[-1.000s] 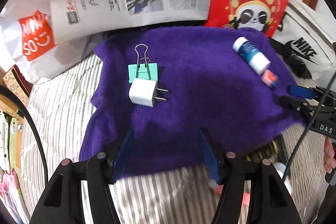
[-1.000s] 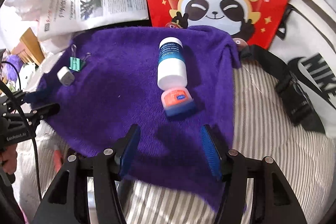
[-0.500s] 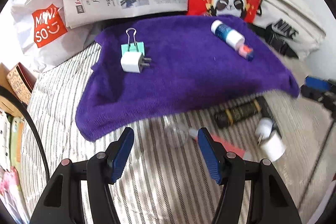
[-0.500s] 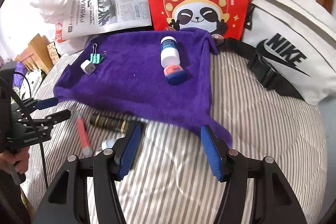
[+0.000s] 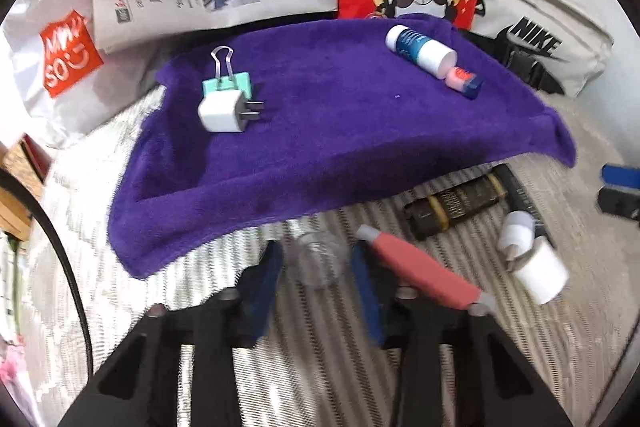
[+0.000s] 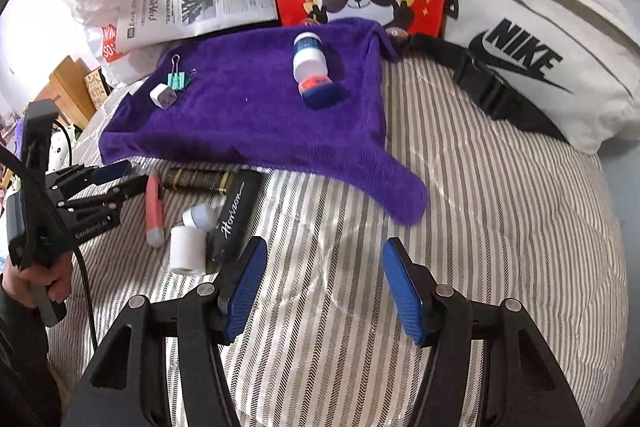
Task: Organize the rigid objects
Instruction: 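Grasp the clear suction cup with the left tool, then set the suction cup by the charger while the right tool grasps and places the black Horizon tube, then grasp the pink marker beside the towel with the left tool, then lift the pink marker with the left tool while the right tool grasps the white tape roll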
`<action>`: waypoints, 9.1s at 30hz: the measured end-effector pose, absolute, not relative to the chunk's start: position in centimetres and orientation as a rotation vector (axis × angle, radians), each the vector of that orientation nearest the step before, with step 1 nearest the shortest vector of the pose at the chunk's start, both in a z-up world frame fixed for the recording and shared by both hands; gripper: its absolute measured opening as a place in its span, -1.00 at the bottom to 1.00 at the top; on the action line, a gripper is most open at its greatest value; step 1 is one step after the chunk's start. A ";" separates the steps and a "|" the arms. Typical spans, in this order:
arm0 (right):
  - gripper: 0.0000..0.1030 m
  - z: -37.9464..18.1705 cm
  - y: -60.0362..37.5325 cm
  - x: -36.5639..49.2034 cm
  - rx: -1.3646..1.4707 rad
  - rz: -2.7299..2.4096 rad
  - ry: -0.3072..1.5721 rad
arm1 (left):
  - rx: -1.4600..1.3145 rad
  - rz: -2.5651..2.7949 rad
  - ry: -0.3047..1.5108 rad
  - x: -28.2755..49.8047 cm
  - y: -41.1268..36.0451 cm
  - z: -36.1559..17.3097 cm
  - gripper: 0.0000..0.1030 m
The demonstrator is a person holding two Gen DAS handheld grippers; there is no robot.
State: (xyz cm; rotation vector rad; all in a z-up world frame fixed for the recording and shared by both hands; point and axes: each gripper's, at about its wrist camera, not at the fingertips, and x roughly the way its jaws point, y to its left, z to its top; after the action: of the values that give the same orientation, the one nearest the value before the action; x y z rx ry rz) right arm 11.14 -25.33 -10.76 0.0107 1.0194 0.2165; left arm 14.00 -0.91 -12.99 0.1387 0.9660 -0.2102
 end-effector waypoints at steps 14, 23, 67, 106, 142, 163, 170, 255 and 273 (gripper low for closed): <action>0.16 -12.4 -20.9 12.5 -0.009 0.284 1.051 | 0.076 -0.140 0.979 12.5 3.6 -13.1 -0.51; 0.16 -13.8 -19.0 14.8 -0.033 0.278 1.079 | 0.049 -0.147 0.974 12.2 4.3 -13.4 -0.50; -0.58 -12.7 -19.6 14.2 -0.120 0.316 1.044 | -0.004 -0.145 0.984 12.3 4.8 -12.3 -0.51; -0.58 -8.0 -19.2 22.5 -0.179 0.348 0.977 | -0.044 -0.190 0.948 18.6 4.6 -8.7 -0.51; -0.58 -13.4 -18.9 25.5 -0.209 0.371 1.090 | -0.034 -0.191 0.994 23.1 4.0 -12.7 -0.51; -0.36 -12.9 -20.1 25.5 -0.114 0.377 1.088 | 0.084 -0.148 1.042 23.2 1.8 -13.1 -0.27; -0.02 -12.2 -19.9 23.8 -0.134 0.325 1.096 | 0.055 -0.135 1.028 20.9 2.5 -11.7 -0.10; -0.44 -14.6 -15.0 10.3 -0.228 0.367 0.965 | 0.023 -0.017 1.039 10.9 5.2 -13.4 -0.67; -0.44 -13.2 -17.9 9.3 -0.130 0.366 0.979 | -0.017 -0.058 1.051 10.9 5.8 -13.3 -0.68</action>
State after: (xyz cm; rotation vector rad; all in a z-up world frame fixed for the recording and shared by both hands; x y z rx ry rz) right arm 9.32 -17.92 -13.18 -0.1302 0.9794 0.3656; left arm 10.92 5.76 -13.26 -0.0174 1.0506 -0.0584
